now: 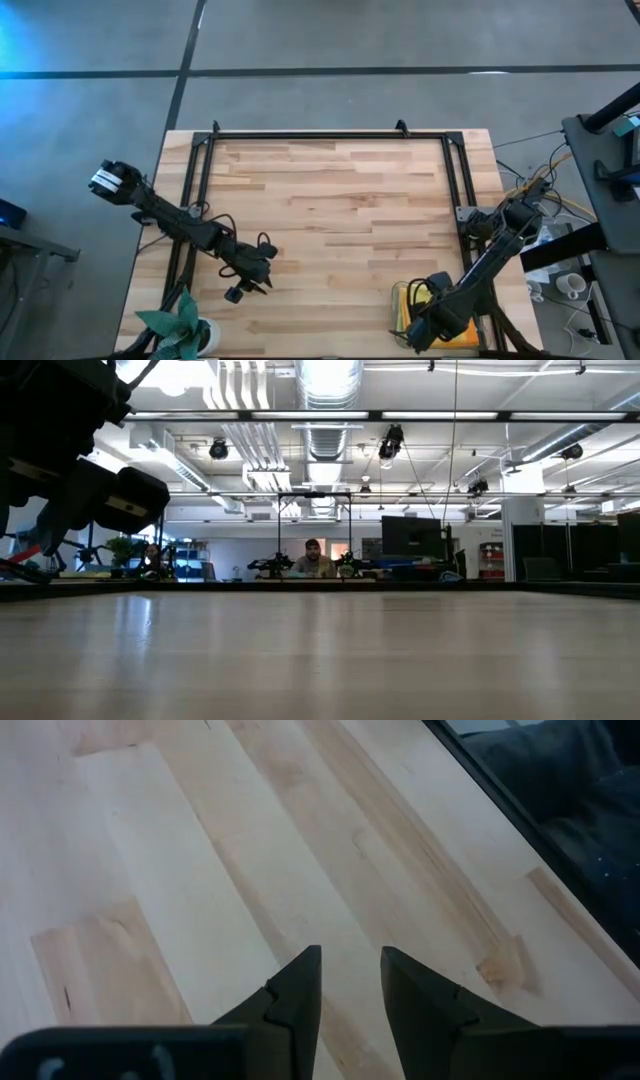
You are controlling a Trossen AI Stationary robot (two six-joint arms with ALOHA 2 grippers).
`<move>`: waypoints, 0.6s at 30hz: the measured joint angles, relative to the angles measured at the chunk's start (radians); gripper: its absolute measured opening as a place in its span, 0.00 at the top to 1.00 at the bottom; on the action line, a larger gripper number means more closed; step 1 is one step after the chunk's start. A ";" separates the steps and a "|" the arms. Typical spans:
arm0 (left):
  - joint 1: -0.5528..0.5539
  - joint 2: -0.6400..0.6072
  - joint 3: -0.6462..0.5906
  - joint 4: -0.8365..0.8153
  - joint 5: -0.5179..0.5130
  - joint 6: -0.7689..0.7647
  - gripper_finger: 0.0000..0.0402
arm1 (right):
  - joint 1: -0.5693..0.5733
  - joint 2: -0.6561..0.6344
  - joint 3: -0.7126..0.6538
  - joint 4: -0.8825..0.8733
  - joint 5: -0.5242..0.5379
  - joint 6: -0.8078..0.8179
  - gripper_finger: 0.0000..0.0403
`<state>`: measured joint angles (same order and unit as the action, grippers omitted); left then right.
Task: Fold microfiber towels
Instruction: Put the yellow microfiber towel into the transparent bin
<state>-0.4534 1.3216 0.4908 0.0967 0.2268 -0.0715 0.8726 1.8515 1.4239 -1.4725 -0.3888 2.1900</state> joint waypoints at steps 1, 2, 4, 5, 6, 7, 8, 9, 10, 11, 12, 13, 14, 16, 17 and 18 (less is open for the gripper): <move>0.000 0.000 0.000 0.000 0.000 0.000 0.77 | 0.000 0.000 -0.002 0.000 -0.005 -0.002 0.97; 0.000 0.000 0.000 0.000 0.000 0.000 0.77 | 0.002 0.000 -0.003 0.000 -0.010 -0.003 0.97; 0.000 0.000 -0.001 0.000 0.000 0.000 0.77 | 0.002 0.000 -0.003 0.000 -0.011 -0.018 0.97; 0.000 0.000 -0.001 0.000 0.000 0.000 0.77 | 0.002 0.000 -0.003 0.000 -0.012 -0.034 0.97; 0.000 0.000 -0.002 0.000 0.000 0.000 0.77 | 0.002 -0.001 -0.006 0.002 -0.014 -0.050 0.97; 0.000 0.000 -0.002 0.000 0.000 0.000 0.77 | 0.002 -0.001 -0.010 0.001 -0.029 -0.063 0.97; 0.000 0.000 -0.002 0.000 0.000 0.000 0.77 | 0.002 -0.001 -0.017 0.000 -0.051 -0.072 0.97; 0.000 0.000 -0.002 0.000 0.000 0.000 0.77 | 0.002 -0.001 -0.025 -0.001 -0.070 -0.077 0.97; 0.000 0.000 -0.002 0.000 0.000 0.000 0.77 | 0.002 -0.001 -0.030 0.000 -0.083 -0.080 0.97; 0.000 0.000 -0.002 0.000 0.000 0.000 0.77 | 0.002 -0.002 -0.036 0.006 -0.088 -0.085 0.97; 0.000 0.000 -0.002 0.000 0.000 0.000 0.77 | 0.002 -0.003 -0.042 0.021 -0.087 -0.092 0.97; 0.000 0.000 -0.002 0.000 0.000 0.000 0.77 | 0.002 -0.003 -0.048 0.042 -0.084 -0.097 0.97; 0.000 0.000 -0.002 0.000 0.000 -0.001 0.77 | 0.002 -0.003 -0.053 0.055 -0.078 -0.097 0.97; 0.000 0.000 -0.002 0.000 0.000 -0.001 0.77 | 0.002 -0.003 -0.062 0.054 -0.063 -0.097 0.97; 0.000 0.000 -0.002 0.000 0.000 -0.001 0.77 | 0.002 -0.003 -0.066 0.049 -0.060 -0.097 0.97; 0.000 0.000 -0.002 0.000 0.000 -0.001 0.77 | 0.002 -0.003 -0.070 0.037 -0.061 -0.097 0.97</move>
<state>-0.4534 1.3216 0.4892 0.0963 0.2272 -0.0723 0.8747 1.8483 1.3540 -1.4354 -0.4493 2.0925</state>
